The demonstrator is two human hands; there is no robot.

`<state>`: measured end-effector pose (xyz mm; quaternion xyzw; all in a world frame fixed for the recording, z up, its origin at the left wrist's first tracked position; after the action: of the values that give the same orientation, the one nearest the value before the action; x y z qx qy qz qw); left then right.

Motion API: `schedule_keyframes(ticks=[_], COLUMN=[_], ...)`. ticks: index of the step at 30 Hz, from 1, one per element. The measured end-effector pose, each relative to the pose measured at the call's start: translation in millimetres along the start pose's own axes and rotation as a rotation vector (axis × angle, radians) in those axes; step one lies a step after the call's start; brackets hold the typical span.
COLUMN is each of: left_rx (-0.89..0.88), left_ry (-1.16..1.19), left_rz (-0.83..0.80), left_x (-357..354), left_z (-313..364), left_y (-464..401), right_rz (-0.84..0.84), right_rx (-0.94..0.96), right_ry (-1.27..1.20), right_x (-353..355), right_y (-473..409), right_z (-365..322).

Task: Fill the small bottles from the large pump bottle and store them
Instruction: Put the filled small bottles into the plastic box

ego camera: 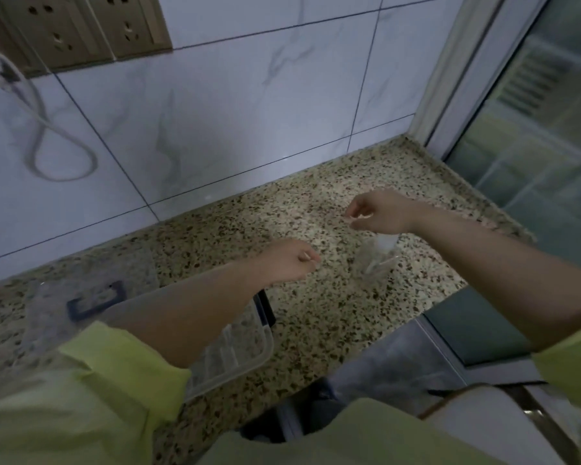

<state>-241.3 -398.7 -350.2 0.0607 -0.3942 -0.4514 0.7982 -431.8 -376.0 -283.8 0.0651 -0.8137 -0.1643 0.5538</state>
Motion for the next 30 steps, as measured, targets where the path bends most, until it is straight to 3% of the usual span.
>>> schedule_keyframes(ticks=[11,18,22,30], left_rx=[0.039,0.051,0.065,0.066], left_ry=[-0.080,0.020,0.064,0.105], left_rz=[-0.198,-0.173,-0.014,0.607], left_x=[-48.8,-39.7,-18.2,55.3], left_z=[26.5,15.2,2.9,-41.4], left_y=[-36.9,-28.6,-19.6,36.9], right_rz=[-0.084,-0.123,0.002,0.081], right_rx=[0.070,0.180,0.268,0.508], right_ry=[0.399,0.445,0.332,0.029], right_x=[-39.4,-31.3,-4.8,30.0], right_y=[-3.6,-15.2,-20.6,-28.4], right_z=[55.9,48.6,10.3,-103.8])
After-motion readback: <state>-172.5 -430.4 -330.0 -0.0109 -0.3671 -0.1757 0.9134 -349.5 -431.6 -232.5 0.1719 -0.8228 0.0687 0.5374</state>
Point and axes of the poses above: each hand's wrist, its own y-axis away from the middle knuckle, its own x-axis out of the back of the hand, z = x × y, the point moved 6 cm from there along -y, towards the middle knuckle, and after that the axes turned 2 degrees about y, right-handed, at the moved point
